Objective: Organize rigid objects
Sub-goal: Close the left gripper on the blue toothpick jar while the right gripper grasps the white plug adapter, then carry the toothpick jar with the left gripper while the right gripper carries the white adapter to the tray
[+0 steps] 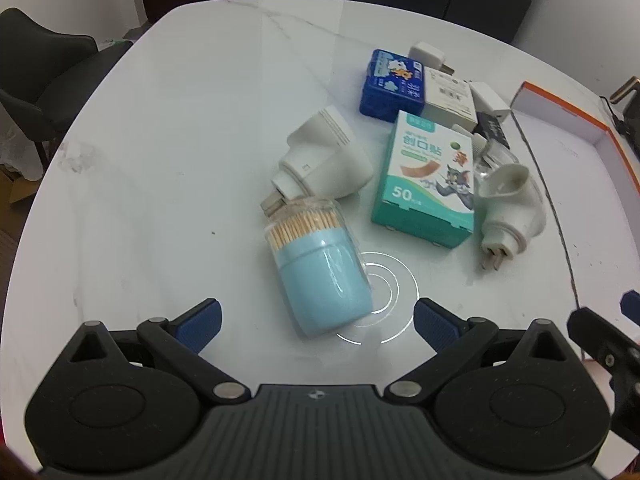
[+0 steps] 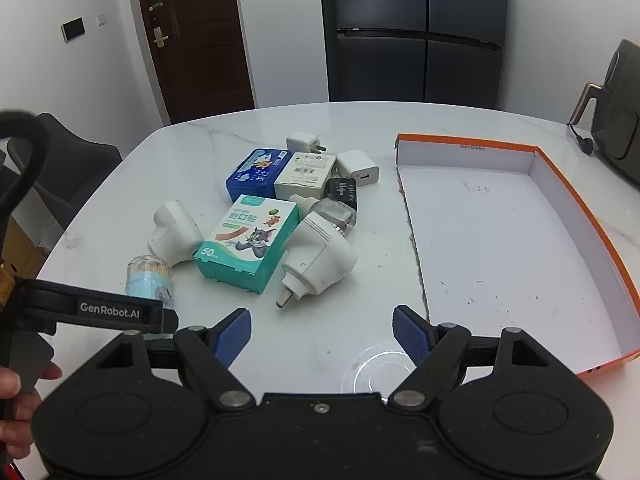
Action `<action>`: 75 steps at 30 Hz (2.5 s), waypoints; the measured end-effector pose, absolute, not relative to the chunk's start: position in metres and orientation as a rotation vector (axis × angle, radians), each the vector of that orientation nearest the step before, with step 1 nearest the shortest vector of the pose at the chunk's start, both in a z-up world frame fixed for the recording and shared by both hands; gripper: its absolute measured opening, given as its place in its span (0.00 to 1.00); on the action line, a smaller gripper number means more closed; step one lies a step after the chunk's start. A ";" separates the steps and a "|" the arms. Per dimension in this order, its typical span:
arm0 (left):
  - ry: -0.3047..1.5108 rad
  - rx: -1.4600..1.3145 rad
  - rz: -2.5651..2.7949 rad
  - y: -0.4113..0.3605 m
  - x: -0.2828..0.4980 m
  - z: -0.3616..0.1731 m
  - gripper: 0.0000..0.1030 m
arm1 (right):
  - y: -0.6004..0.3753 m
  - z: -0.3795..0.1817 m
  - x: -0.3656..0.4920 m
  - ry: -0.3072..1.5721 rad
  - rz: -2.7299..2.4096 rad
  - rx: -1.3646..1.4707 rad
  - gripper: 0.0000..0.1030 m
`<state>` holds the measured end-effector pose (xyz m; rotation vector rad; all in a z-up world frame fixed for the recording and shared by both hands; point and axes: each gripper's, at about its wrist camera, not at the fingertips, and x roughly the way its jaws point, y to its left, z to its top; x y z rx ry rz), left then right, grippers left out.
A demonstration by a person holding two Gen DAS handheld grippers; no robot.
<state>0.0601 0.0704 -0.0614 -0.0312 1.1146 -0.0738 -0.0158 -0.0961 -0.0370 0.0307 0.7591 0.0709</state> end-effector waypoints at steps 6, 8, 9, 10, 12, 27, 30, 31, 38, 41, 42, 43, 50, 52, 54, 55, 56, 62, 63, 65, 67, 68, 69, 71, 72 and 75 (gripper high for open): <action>1.110 -0.026 -0.067 0.070 0.068 -0.070 1.00 | -0.101 -0.037 -0.014 0.765 0.061 0.032 0.89; 1.114 -0.029 -0.062 0.072 0.071 -0.074 0.99 | -0.101 -0.037 -0.012 0.767 0.054 0.032 0.89; 1.117 -0.036 -0.060 0.074 0.072 -0.076 0.94 | -0.103 -0.037 -0.011 0.768 0.051 0.033 0.89; 1.117 -0.046 -0.062 0.076 0.073 -0.078 0.92 | -0.105 -0.037 -0.009 0.769 0.049 0.033 0.89; 1.097 -0.047 -0.061 0.079 0.073 -0.080 0.88 | -0.109 -0.039 -0.005 0.772 0.035 0.038 0.89; 1.006 -0.005 -0.181 0.084 0.055 -0.074 0.50 | -0.144 -0.061 0.051 0.821 0.031 0.095 0.89; 1.000 -0.010 -0.194 0.088 0.052 -0.072 0.49 | -0.143 -0.067 0.069 0.842 0.037 0.154 0.89; 0.998 -0.012 -0.198 0.089 0.051 -0.071 0.49 | -0.143 -0.069 0.074 0.847 0.033 0.164 0.89; 0.984 -0.025 -0.218 0.095 0.045 -0.064 0.48 | -0.142 -0.086 0.101 0.888 0.013 0.180 0.86; 0.985 -0.026 -0.224 0.094 0.045 -0.063 0.48 | -0.138 -0.087 0.104 0.876 0.030 0.159 0.74; 0.984 -0.028 -0.226 0.093 0.046 -0.063 0.48 | -0.137 -0.087 0.105 0.878 0.028 0.152 0.74; 0.980 -0.028 -0.230 0.093 0.046 -0.063 0.48 | -0.136 -0.086 0.104 0.881 0.024 0.144 0.74; 0.945 -0.030 -0.259 0.084 0.050 -0.052 0.47 | -0.137 -0.066 0.081 0.837 0.027 0.109 0.74; 0.935 -0.032 -0.268 0.080 0.051 -0.048 0.47 | -0.139 -0.059 0.072 0.821 0.031 0.100 0.74; 0.926 -0.031 -0.275 0.075 0.052 -0.045 0.47 | -0.140 -0.050 0.062 0.810 0.035 0.094 0.74; 0.920 -0.033 -0.279 0.073 0.052 -0.043 0.47 | -0.142 -0.047 0.058 0.805 0.034 0.097 0.74; 0.917 -0.033 -0.284 0.071 0.053 -0.041 0.47 | -0.143 -0.042 0.053 0.797 0.032 0.098 0.74; 0.882 -0.026 -0.318 0.055 0.054 -0.026 0.47 | -0.152 -0.024 0.036 0.772 0.024 0.126 0.74; 0.879 -0.026 -0.323 0.052 0.054 -0.024 0.47 | -0.153 -0.021 0.034 0.766 0.023 0.128 0.74; 0.872 -0.027 -0.332 0.048 0.054 -0.019 0.47 | -0.156 -0.015 0.030 0.758 0.019 0.132 0.74; 0.863 -0.022 -0.343 0.042 0.055 -0.014 0.47 | -0.159 -0.009 0.027 0.749 0.015 0.133 0.74; 0.860 -0.019 -0.347 0.038 0.055 -0.012 0.47 | -0.160 -0.007 0.025 0.746 0.012 0.135 0.74; 0.856 -0.018 -0.351 0.035 0.056 -0.010 0.47 | -0.162 -0.004 0.023 0.741 0.008 0.137 0.74; 0.849 -0.015 -0.356 0.029 0.057 -0.005 0.47 | -0.167 0.001 0.020 0.732 0.001 0.142 0.74; 0.846 -0.014 -0.360 0.026 0.057 -0.003 0.47 | -0.169 0.003 0.018 0.728 -0.002 0.145 0.74; 0.843 -0.017 -0.368 0.016 0.059 0.001 0.47 | -0.177 0.011 0.013 0.715 -0.013 0.146 0.74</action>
